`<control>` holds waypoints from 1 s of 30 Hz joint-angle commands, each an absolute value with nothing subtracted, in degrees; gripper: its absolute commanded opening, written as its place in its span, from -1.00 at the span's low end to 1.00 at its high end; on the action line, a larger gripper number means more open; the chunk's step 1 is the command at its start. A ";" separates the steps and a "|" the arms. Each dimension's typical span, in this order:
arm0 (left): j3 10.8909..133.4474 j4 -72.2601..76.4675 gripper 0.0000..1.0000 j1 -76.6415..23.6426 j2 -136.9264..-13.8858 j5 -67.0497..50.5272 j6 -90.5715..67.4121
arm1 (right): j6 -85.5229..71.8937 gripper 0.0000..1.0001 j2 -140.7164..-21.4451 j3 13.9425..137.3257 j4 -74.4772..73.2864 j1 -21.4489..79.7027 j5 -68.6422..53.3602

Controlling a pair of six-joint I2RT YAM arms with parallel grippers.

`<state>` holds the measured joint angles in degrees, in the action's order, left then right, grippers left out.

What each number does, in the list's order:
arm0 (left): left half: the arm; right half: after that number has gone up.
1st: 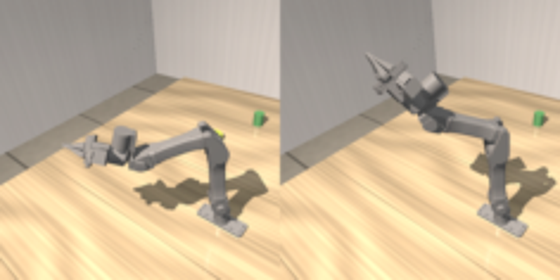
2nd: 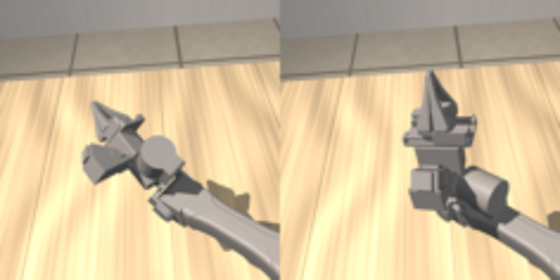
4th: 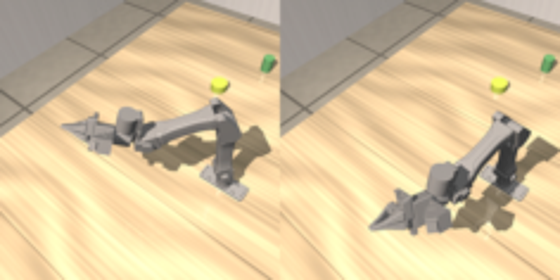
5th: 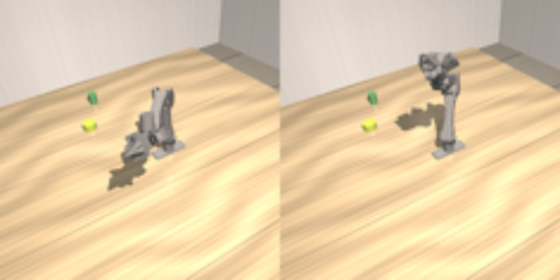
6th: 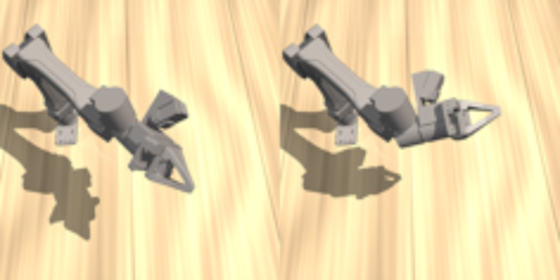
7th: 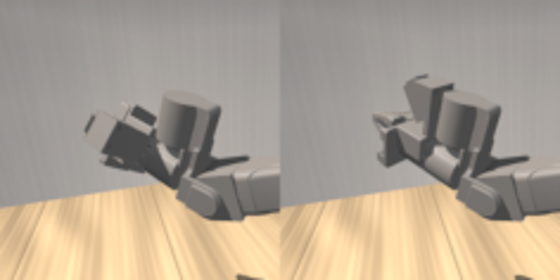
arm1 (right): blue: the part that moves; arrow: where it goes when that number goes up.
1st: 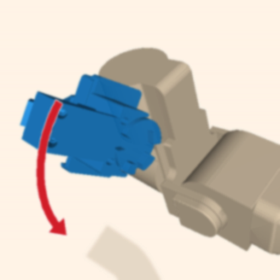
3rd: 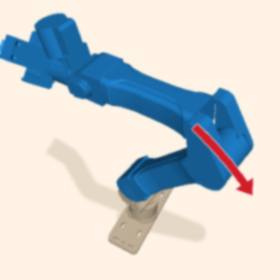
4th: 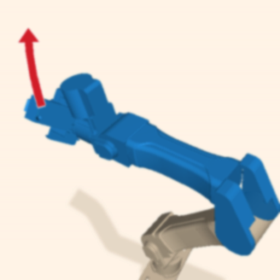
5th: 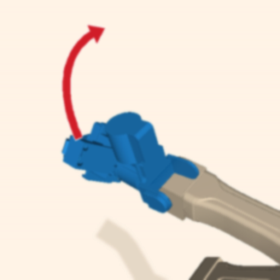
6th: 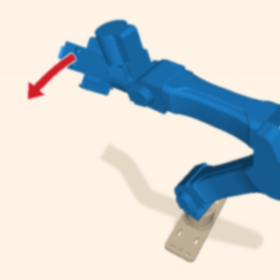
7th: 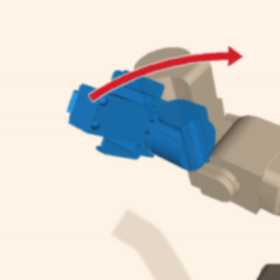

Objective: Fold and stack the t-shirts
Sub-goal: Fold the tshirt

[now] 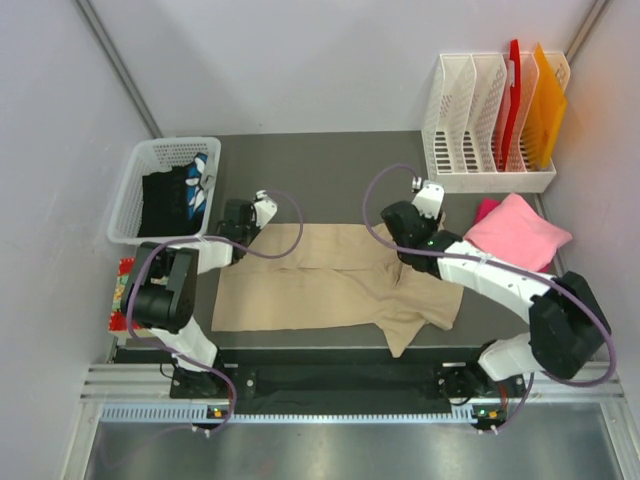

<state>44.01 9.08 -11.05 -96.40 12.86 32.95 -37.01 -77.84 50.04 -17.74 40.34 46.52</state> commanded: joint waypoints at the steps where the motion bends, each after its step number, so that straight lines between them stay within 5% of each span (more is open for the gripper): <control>1: 42.98 8.88 -0.85 -11.42 -93.52 12.22 32.17 | -31.12 -0.07 -83.40 56.33 -15.03 37.89 44.30; 30: 42.45 8.96 -0.85 -11.69 -92.11 11.95 32.17 | -29.80 -0.31 -91.41 56.51 -12.39 31.91 38.59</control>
